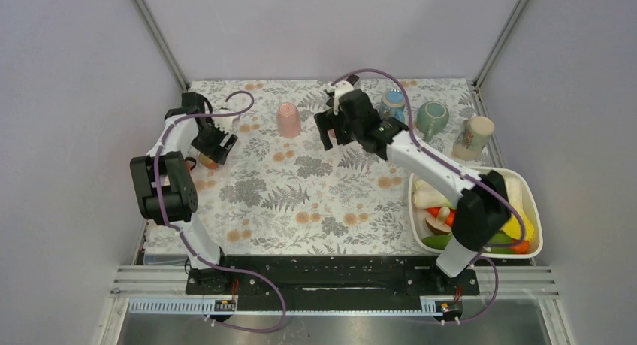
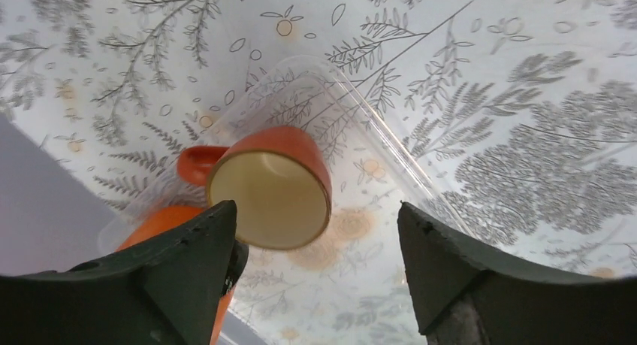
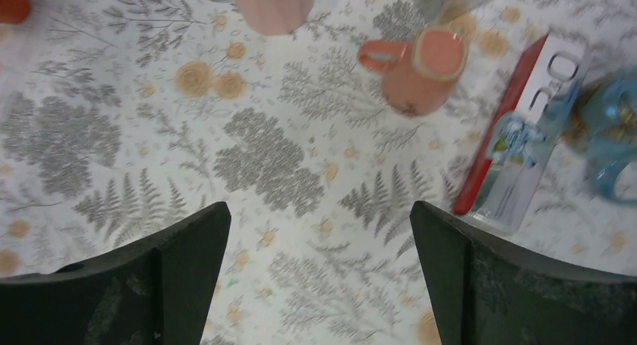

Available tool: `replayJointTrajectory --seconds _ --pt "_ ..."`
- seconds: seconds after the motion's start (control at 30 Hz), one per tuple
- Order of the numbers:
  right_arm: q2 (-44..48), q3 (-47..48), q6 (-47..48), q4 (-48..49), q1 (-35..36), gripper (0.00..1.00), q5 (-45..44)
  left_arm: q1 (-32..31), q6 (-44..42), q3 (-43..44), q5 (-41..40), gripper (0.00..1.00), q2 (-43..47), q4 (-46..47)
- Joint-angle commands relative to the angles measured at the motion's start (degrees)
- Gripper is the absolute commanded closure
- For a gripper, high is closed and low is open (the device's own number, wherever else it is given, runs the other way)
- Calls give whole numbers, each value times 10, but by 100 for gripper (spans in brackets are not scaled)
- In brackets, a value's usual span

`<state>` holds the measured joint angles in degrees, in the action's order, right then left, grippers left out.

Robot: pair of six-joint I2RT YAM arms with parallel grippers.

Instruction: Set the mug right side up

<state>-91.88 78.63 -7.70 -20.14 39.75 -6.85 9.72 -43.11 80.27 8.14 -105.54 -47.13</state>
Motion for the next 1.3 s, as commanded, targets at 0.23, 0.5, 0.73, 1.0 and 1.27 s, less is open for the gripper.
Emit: replayJointTrajectory --seconds 0.23,0.5,0.73,1.0,1.27 --pt "-303 387 442 -276 -82 0 117 3 30 3 134 3 135 -51" --pt "-502 637 494 -394 -103 1 153 -10 60 -66 160 1 192 -19" --pt "-537 637 535 -385 -111 1 136 -15 69 -80 163 1 215 -18" --pt "-541 620 532 -343 -112 1 182 -35 81 -82 170 1 247 -20" --pt "-541 610 538 -349 -110 69 152 -51 98 -56 185 1 274 -50"
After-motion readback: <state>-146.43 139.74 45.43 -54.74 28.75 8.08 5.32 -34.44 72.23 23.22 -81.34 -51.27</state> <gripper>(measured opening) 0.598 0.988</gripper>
